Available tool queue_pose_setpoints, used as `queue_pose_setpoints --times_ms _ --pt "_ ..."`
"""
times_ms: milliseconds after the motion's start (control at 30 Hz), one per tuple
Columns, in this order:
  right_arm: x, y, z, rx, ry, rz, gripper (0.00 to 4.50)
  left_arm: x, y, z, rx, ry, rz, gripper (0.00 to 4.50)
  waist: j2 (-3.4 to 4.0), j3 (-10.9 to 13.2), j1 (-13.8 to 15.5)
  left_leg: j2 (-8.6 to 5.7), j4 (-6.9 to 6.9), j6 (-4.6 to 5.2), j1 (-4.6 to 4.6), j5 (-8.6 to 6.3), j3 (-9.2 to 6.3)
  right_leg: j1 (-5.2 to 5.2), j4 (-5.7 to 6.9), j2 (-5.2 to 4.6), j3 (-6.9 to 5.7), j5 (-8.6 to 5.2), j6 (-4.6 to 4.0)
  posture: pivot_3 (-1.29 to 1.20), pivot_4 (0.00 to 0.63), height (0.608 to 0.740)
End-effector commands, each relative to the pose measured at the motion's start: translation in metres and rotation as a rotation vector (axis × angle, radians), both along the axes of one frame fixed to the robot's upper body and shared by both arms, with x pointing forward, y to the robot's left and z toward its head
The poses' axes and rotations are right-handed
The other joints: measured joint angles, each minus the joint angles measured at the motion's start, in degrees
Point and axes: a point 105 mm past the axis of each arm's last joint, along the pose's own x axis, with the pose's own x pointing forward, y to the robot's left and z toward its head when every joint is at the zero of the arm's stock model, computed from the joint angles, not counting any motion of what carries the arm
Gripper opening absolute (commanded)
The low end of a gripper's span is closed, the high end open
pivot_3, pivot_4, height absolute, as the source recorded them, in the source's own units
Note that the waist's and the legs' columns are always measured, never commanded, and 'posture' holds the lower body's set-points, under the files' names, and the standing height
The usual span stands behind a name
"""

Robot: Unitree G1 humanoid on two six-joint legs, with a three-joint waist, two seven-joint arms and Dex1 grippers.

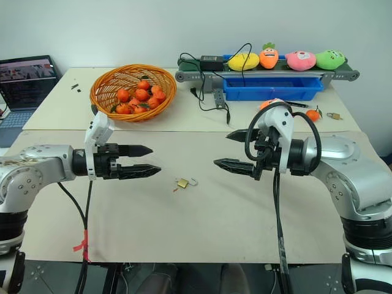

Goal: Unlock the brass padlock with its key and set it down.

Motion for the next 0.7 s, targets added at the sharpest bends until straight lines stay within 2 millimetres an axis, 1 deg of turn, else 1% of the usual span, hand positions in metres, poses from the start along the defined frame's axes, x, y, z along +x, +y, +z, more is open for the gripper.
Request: queue_pose_setpoints --times_ms 33,200,300,400,700 --pt "-0.004 -0.006 0.013 -0.009 -0.057 -0.025 4.44 -0.002 -0.003 0.015 0.045 -0.125 -0.019 4.5 0.0 0.0 0.0 0.0 0.01 0.0 0.0 0.0 0.0 0.01 0.0 0.0 0.0 0.0 0.0 0.0 0.15 0.74" --pt "0.002 -0.013 0.008 -0.066 -0.098 -0.079 4.44 -0.003 -0.006 0.022 0.031 -0.194 -0.032 4.5 -0.01 0.0 0.0 0.01 0.0 -0.02 -0.01 0.01 0.06 0.0 -0.01 0.0 -0.02 0.0 0.0 0.0 0.15 0.74" --pt "0.003 -0.019 0.0 -0.089 -0.097 -0.104 4.44 0.008 0.001 0.015 0.106 -0.247 0.027 4.5 -0.01 0.0 0.1 0.0 0.0 -0.02 -0.01 0.01 0.1 0.01 -0.02 0.0 -0.02 0.0 0.0 0.0 0.15 0.74" --pt "0.003 -0.021 -0.006 -0.094 -0.088 -0.114 4.44 0.012 0.008 0.006 0.182 -0.301 0.045 4.5 0.0 0.0 -0.1 0.0 0.0 -0.02 0.01 0.01 0.14 0.03 -0.01 0.0 -0.01 0.0 0.0 0.0 0.15 0.74" --pt "0.006 -0.018 -0.003 -0.072 -0.1 -0.112 4.44 0.015 0.008 -0.004 0.211 -0.314 0.035 4.5 -0.01 0.0 0.1 0.01 0.02 0.01 0.01 0.0 0.13 0.04 -0.01 0.01 -0.02 0.0 0.01 0.0 0.15 0.74"
